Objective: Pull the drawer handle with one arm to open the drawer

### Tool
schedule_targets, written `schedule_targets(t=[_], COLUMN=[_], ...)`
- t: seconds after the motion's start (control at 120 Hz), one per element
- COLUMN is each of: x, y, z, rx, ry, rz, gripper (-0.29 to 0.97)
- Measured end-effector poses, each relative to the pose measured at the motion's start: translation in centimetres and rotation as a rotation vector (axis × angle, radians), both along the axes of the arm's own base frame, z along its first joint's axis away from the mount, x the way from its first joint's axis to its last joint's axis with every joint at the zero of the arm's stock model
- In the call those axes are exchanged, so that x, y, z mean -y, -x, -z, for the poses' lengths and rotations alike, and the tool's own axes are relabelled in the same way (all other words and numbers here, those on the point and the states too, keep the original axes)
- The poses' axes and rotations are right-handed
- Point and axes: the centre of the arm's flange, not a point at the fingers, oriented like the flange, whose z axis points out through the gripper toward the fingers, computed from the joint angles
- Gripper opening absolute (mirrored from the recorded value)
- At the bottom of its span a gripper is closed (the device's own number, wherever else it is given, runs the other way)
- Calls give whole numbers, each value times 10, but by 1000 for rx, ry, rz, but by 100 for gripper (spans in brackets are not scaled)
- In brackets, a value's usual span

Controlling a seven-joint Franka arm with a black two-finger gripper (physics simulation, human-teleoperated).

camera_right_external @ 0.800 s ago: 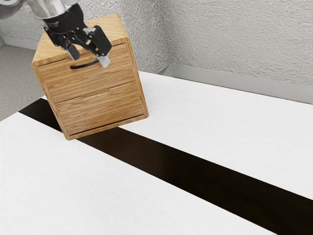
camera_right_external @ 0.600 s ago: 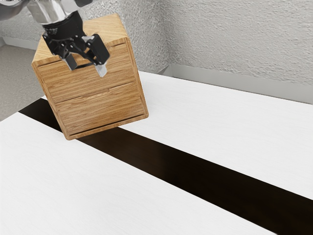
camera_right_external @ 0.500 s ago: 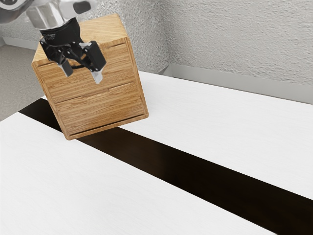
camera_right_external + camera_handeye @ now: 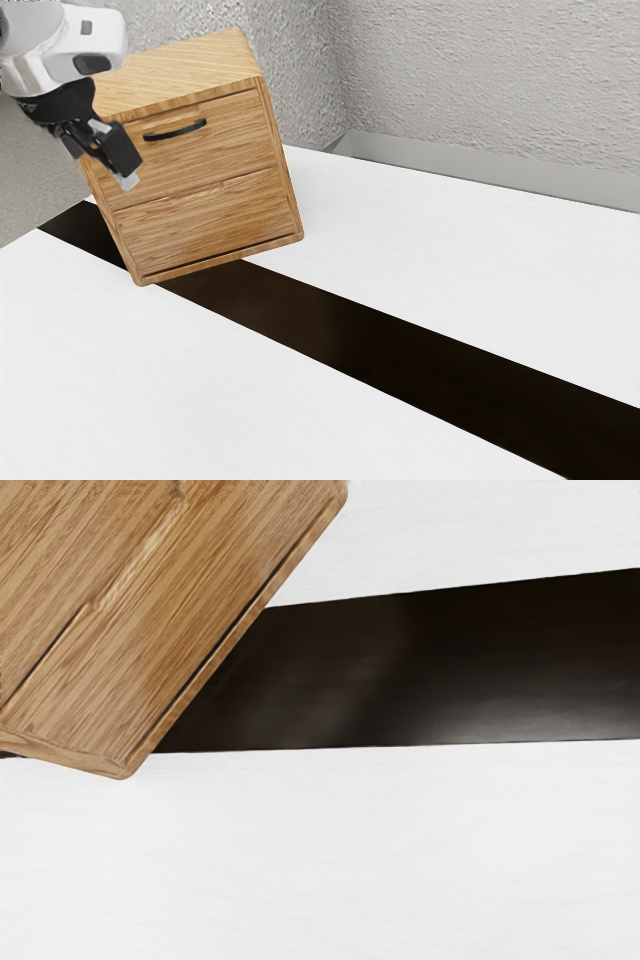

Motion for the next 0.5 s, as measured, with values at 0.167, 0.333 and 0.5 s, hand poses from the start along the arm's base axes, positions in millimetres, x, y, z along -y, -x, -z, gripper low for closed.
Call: schedule_targets(t=[0.167, 0.333, 0.5], x=[-9, -45, -68], y=[-8, -10, -11], z=[7, 12, 6], rx=[1, 7, 35], ry=[-84, -149, -212], rz=[85, 114, 162], gripper=[68, 68, 68])
